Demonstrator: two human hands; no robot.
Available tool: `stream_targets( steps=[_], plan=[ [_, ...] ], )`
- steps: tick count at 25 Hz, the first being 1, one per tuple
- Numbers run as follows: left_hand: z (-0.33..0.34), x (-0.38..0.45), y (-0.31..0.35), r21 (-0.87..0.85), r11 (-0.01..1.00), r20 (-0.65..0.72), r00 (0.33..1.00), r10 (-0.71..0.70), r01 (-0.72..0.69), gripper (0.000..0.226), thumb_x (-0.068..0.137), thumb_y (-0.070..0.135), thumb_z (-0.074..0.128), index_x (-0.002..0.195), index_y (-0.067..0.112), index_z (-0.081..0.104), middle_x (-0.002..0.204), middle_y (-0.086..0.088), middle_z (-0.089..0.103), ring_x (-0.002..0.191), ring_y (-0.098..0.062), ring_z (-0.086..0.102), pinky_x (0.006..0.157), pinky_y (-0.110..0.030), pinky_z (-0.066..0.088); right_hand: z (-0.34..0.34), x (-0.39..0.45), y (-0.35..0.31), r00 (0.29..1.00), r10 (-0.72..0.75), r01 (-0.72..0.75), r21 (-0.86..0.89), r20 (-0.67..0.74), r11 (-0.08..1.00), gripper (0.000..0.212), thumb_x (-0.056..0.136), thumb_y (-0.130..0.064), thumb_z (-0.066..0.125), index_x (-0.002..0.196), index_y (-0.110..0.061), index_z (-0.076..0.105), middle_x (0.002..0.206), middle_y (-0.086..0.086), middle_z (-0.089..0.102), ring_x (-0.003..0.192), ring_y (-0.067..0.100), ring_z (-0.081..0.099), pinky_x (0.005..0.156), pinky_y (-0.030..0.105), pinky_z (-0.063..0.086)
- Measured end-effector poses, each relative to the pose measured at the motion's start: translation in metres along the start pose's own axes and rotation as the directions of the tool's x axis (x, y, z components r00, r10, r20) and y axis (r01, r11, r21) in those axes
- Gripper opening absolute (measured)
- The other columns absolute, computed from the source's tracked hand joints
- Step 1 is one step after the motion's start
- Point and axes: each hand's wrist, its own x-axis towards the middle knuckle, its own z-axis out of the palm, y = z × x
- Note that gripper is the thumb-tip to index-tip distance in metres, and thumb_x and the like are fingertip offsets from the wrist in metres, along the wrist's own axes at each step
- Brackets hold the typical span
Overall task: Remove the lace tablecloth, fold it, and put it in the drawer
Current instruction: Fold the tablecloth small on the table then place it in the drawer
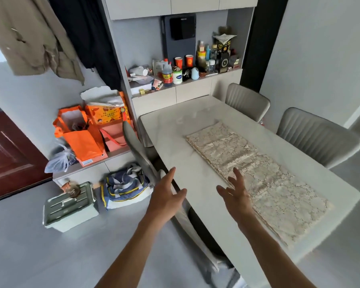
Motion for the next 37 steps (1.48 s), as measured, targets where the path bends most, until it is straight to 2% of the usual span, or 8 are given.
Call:
stream_targets(
  steps=[6, 14, 17, 23, 27, 30, 34, 37],
  plan=[
    [-0.029, 0.097, -0.036, -0.050, 0.995, 0.197, 0.977, -0.075, 0.086, 0.070, 0.077, 0.032, 0.069, 0.142, 0.025, 0.046, 0.138, -0.009, 0.055, 0.120, -0.021, 0.054, 0.105, -0.043, 0.043, 0.041, 0.058, 0.017, 0.986, 0.096, -0.111, -0.108, -0.137, 0.988, 0.065, 0.088, -0.020, 0.070, 0.145, -0.028, 0.039, 0.139, 0.004, 0.055, 0.115, 0.028, 0.058, 0.094, 0.044, 0.050],
    [-0.042, 0.274, -0.056, 0.155, 0.988, 0.318, 0.948, -0.023, -0.028, 0.057, 0.086, 0.026, 0.067, 0.141, 0.028, 0.049, 0.137, 0.000, 0.058, 0.121, -0.012, 0.054, 0.094, -0.022, 0.037, 0.115, 0.212, 0.047, 0.957, 0.249, -0.261, -0.067, -0.151, 0.963, 0.055, 0.088, -0.018, 0.067, 0.139, -0.023, 0.048, 0.131, 0.007, 0.061, 0.112, 0.029, 0.060, 0.092, 0.043, 0.051],
    [-0.035, 0.317, -0.061, 0.249, 0.966, 0.416, 0.908, -0.046, -0.065, 0.059, 0.088, 0.030, 0.064, 0.144, 0.024, 0.045, 0.142, -0.003, 0.054, 0.128, -0.016, 0.051, 0.100, -0.023, 0.038, 0.133, 0.238, 0.058, 0.944, 0.283, -0.304, -0.112, -0.169, 0.946, 0.044, 0.087, -0.016, 0.066, 0.129, -0.022, 0.057, 0.120, 0.005, 0.067, 0.099, 0.023, 0.063, 0.080, 0.031, 0.049],
    [0.028, 0.430, -0.088, 0.360, 0.901, 0.619, 0.784, -0.038, -0.241, 0.059, 0.091, 0.032, 0.059, 0.146, 0.020, 0.043, 0.150, 0.000, 0.046, 0.137, -0.017, 0.043, 0.112, -0.028, 0.034, 0.151, 0.312, 0.089, 0.904, 0.302, -0.370, -0.197, -0.303, 0.908, 0.031, 0.086, -0.005, 0.059, 0.112, -0.018, 0.069, 0.101, 0.000, 0.072, 0.090, 0.023, 0.069, 0.079, 0.030, 0.053],
    [0.085, 0.495, -0.110, 0.318, 0.866, 0.639, 0.762, 0.105, -0.386, 0.037, 0.090, 0.020, 0.061, 0.126, 0.012, 0.063, 0.126, -0.005, 0.067, 0.118, -0.023, 0.061, 0.095, -0.026, 0.044, 0.163, 0.355, 0.106, 0.833, 0.322, -0.476, -0.288, -0.449, 0.831, 0.019, 0.084, -0.012, 0.061, 0.092, -0.022, 0.074, 0.088, -0.003, 0.076, 0.078, 0.020, 0.070, 0.061, 0.020, 0.047],
    [0.131, 0.530, -0.139, 0.329, 0.804, 0.691, 0.707, 0.153, -0.495, 0.035, 0.089, 0.016, 0.060, 0.123, 0.009, 0.064, 0.123, -0.008, 0.066, 0.118, -0.025, 0.057, 0.099, -0.029, 0.041, 0.157, 0.394, 0.130, 0.789, 0.282, -0.524, -0.358, -0.546, 0.773, 0.012, 0.085, -0.017, 0.062, 0.086, -0.023, 0.072, 0.082, -0.002, 0.076, 0.069, 0.020, 0.070, 0.061, 0.030, 0.057],
    [0.175, 0.560, -0.179, 0.326, 0.567, 0.774, 0.558, 0.299, -0.756, 0.046, 0.091, 0.025, 0.054, 0.134, 0.011, 0.052, 0.138, -0.007, 0.053, 0.133, -0.025, 0.043, 0.114, -0.035, 0.028, 0.166, 0.443, 0.163, 0.858, 0.173, -0.450, -0.547, -0.484, 0.706, 0.015, 0.089, -0.021, 0.058, 0.098, -0.023, 0.070, 0.100, -0.001, 0.073, 0.085, 0.024, 0.068, 0.064, 0.032, 0.053],
    [0.190, 0.579, -0.204, 0.335, 0.531, 0.786, 0.542, 0.298, -0.778, 0.048, 0.094, 0.030, 0.049, 0.139, 0.014, 0.047, 0.149, -0.007, 0.043, 0.138, -0.024, 0.037, 0.115, -0.037, 0.027, 0.174, 0.468, 0.185, 0.931, 0.156, -0.347, -0.670, -0.329, 0.657, 0.021, 0.090, -0.030, 0.063, 0.109, -0.022, 0.066, 0.114, 0.000, 0.065, 0.101, 0.025, 0.058, 0.070, 0.036, 0.052]
  ],
)
